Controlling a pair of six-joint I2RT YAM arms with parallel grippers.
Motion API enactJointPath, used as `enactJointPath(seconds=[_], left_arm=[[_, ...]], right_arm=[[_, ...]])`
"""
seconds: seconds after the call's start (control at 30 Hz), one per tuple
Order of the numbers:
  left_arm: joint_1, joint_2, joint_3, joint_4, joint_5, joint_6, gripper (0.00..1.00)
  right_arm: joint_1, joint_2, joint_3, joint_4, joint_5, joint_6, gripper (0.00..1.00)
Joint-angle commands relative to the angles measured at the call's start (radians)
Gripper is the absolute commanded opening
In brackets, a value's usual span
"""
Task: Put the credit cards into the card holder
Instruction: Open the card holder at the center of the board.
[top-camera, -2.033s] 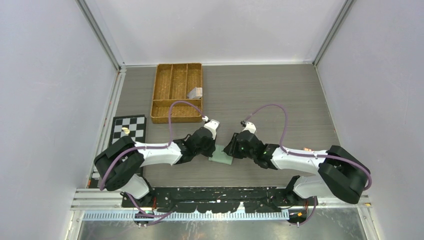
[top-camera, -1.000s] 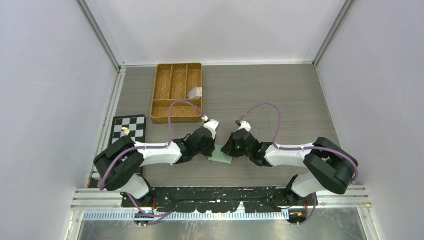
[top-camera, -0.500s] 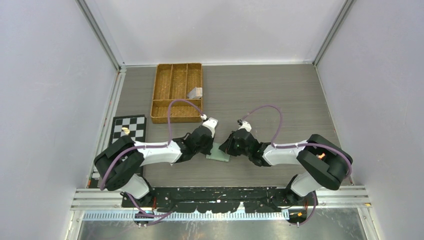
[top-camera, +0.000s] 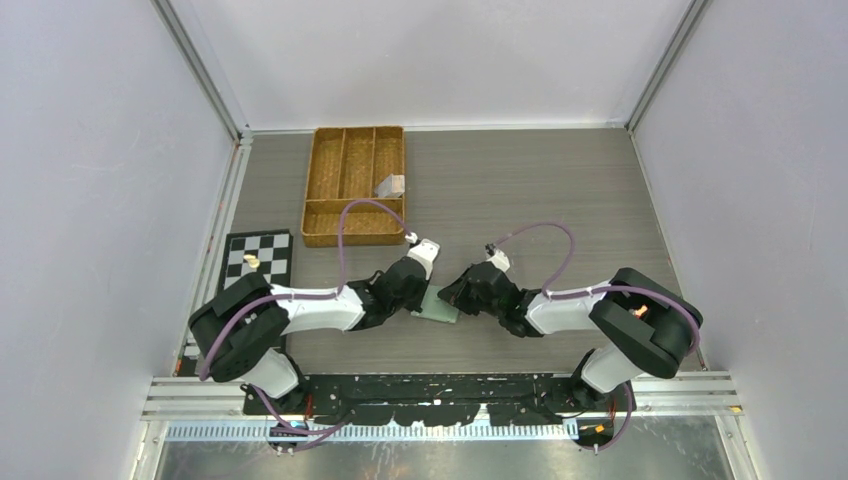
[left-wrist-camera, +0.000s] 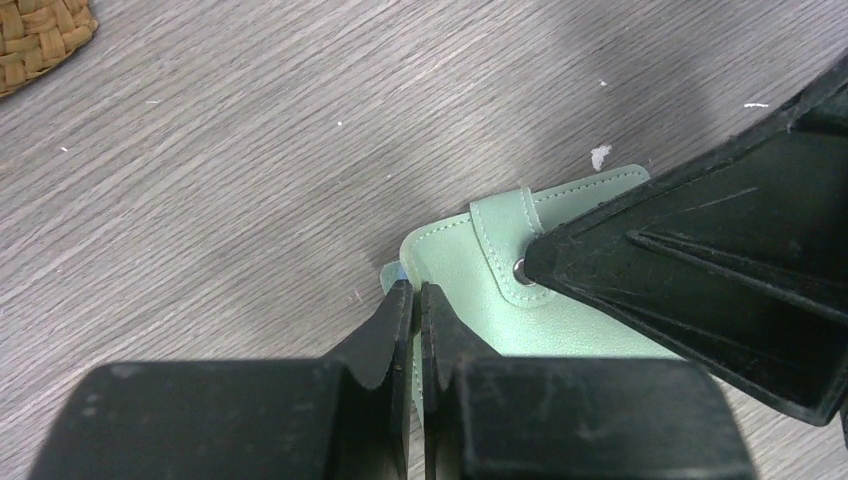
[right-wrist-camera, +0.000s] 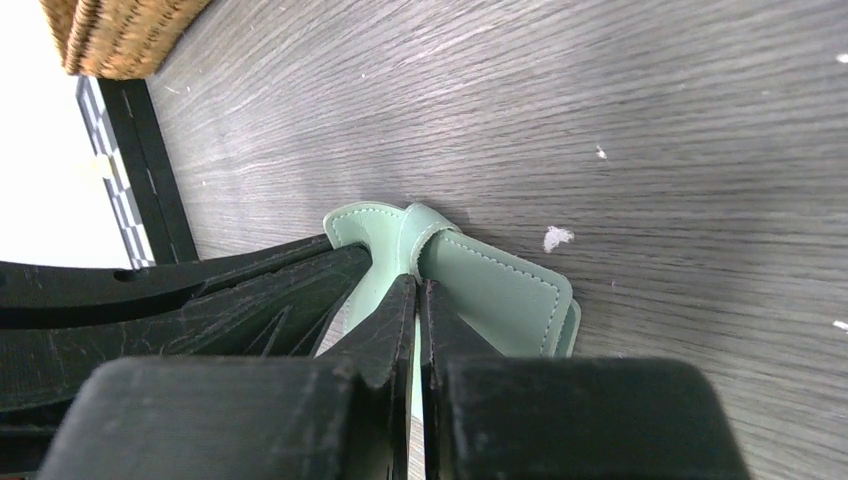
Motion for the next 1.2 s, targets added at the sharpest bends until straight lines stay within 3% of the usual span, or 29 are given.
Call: enactJointPath(seconds=[0.0, 0.47, 1.17], left_arm=[[-0.067, 0.089, -0.056, -0.037, 0.133, -0.010, 0.00], [-0.147, 0.135, -0.062, -0.052, 0.025, 0.017, 0.00], [-0.215, 0.159, -0.072, -0.027, -0.031, 0.039, 0.00]], right_arm=[[0.025, 0.009, 0.001, 0.247, 0.049, 0.134, 0.00], [0.025, -0.104, -0.082, 0.264, 0.257, 0.249, 0.01], [0.024, -0.101, -0.130, 0.292, 0.342, 0.359, 0.00]])
